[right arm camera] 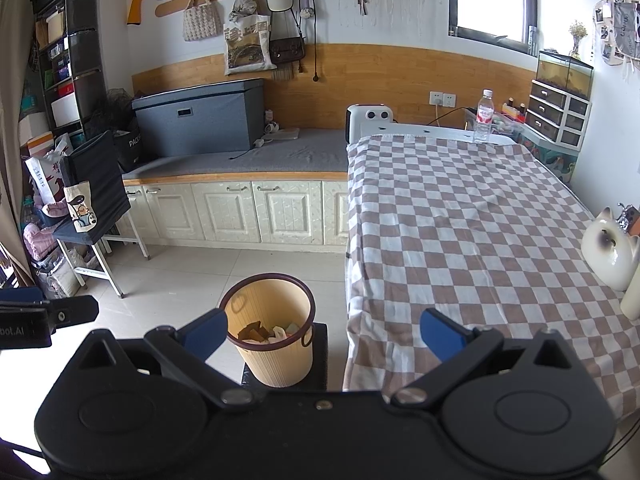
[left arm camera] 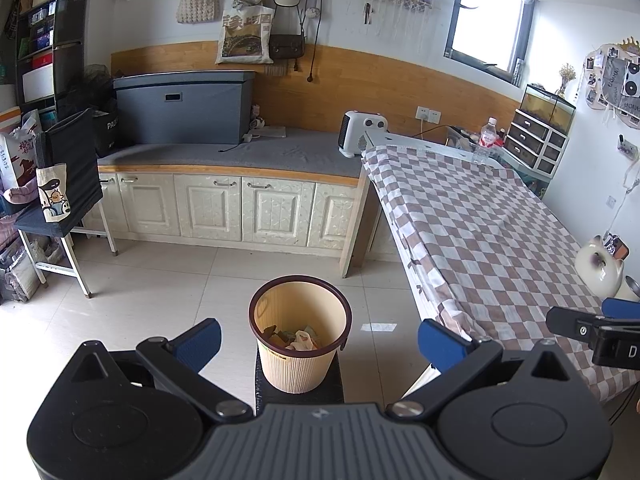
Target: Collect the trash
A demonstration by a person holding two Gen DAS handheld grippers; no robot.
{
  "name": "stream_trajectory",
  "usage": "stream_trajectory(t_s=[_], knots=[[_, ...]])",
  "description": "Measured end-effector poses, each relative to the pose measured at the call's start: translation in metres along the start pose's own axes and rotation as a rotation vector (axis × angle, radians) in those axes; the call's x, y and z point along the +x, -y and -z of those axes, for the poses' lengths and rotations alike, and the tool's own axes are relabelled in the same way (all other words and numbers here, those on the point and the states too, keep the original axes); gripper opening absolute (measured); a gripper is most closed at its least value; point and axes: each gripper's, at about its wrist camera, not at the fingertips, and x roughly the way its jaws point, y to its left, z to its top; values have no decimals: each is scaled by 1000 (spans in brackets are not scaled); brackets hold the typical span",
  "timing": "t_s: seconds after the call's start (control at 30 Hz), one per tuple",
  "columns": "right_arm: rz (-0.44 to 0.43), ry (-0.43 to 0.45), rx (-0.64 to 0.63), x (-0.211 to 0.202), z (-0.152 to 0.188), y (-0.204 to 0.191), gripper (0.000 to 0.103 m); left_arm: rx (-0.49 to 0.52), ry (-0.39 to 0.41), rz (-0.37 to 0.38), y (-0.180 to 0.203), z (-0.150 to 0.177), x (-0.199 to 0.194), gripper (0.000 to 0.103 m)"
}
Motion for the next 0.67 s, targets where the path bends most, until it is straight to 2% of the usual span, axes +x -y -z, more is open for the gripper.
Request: stream_trajectory(t_s=[0.67], knots=[[0, 0, 0, 1, 0, -1, 103, -3, 0, -9, -2, -3, -1, 103]])
